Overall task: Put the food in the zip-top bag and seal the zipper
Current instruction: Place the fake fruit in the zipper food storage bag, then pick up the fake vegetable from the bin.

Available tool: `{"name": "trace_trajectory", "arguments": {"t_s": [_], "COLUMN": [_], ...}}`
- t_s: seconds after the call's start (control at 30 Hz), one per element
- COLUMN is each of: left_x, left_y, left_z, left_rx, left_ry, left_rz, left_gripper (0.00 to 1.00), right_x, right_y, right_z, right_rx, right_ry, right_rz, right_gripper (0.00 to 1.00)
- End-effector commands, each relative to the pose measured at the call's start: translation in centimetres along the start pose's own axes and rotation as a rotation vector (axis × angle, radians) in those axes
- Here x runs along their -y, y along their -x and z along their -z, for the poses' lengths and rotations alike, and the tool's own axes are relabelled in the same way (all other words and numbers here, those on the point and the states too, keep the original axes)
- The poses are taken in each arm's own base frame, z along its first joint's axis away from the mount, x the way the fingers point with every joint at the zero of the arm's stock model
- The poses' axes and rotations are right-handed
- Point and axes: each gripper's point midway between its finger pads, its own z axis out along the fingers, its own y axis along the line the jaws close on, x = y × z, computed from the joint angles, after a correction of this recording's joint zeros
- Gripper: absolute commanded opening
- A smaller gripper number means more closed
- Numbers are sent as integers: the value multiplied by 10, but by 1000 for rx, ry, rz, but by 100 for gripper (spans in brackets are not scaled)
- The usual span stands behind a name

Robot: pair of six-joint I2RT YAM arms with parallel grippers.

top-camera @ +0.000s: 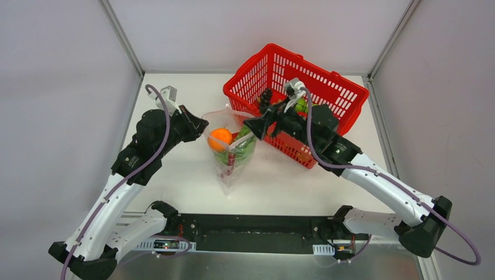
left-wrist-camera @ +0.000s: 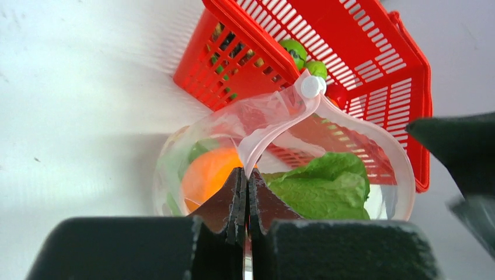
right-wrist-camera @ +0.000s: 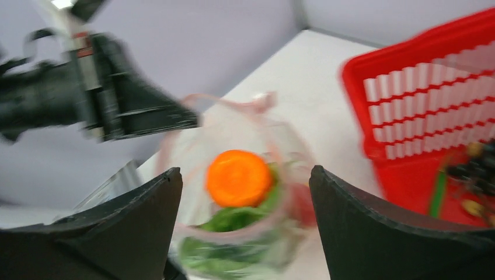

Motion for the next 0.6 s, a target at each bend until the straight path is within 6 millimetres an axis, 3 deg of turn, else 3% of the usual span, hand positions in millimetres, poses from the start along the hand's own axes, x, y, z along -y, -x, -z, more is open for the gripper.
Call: {"name": "trace_trajectory", "arguments": {"t_s": [0.0,0.13,0.3,0.43,0.57], "left_x": [-6,-12,-1,3,4], "left_y": [39,47,38,30,26], "left_z": [29,43,39,32,25], "left_rx": [172,222,157,124,100], "left_ry": [43,67,15,-13,-22], "left_rz": [-31,-58,-74,-68,-69], "left_gripper": [0,0,0,0,0], "right_x": [62,117,197,215,218], "right_y": [45,41,7,-36,-79], "right_z": [12,10,14,14,14], "right_rx": [115,48,-106,-289,-450], "right_ry": [-277,-434,-640,-649,-633], "right_rz": [-12,-58,-206,-325,-387], "right_gripper": [83,83,81,80,79]}}
